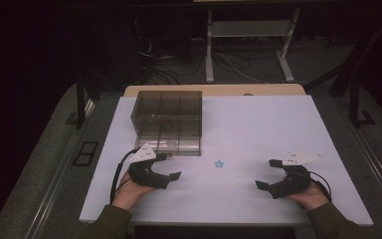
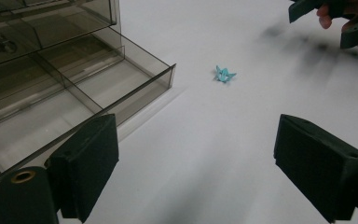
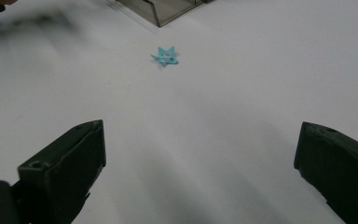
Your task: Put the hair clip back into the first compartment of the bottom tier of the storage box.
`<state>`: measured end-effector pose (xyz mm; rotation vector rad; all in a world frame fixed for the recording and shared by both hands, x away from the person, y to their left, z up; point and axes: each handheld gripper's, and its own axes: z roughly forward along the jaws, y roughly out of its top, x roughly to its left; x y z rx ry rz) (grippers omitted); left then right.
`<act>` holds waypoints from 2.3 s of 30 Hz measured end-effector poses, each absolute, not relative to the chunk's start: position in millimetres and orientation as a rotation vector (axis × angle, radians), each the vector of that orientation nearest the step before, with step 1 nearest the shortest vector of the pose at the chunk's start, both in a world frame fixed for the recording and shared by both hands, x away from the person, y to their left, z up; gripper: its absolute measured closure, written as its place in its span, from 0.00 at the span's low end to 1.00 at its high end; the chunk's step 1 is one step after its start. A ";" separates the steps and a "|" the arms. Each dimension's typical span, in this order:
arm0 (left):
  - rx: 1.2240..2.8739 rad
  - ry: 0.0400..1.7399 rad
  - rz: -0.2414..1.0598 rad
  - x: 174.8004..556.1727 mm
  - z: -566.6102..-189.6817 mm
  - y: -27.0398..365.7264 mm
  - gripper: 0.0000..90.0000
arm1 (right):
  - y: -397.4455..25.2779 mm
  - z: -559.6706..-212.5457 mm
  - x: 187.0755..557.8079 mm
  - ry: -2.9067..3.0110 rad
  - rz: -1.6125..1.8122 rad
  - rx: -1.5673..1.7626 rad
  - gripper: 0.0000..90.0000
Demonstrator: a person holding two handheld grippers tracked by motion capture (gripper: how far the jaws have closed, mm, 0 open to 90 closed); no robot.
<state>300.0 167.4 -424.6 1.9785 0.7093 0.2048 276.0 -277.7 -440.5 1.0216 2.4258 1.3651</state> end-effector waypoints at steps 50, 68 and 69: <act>1.972 0.640 0.125 316.4 -420.6 142.8 0.56 | -275.5 -442.2 276.0 2.418 1.347 1.032 0.02; 1.988 0.620 0.108 327.4 -423.7 123.9 0.61 | -275.8 -442.2 276.2 2.418 1.350 1.034 0.02; 1.988 0.620 0.108 327.4 -423.7 123.9 0.61 | -275.8 -442.2 276.2 2.419 1.350 1.034 0.02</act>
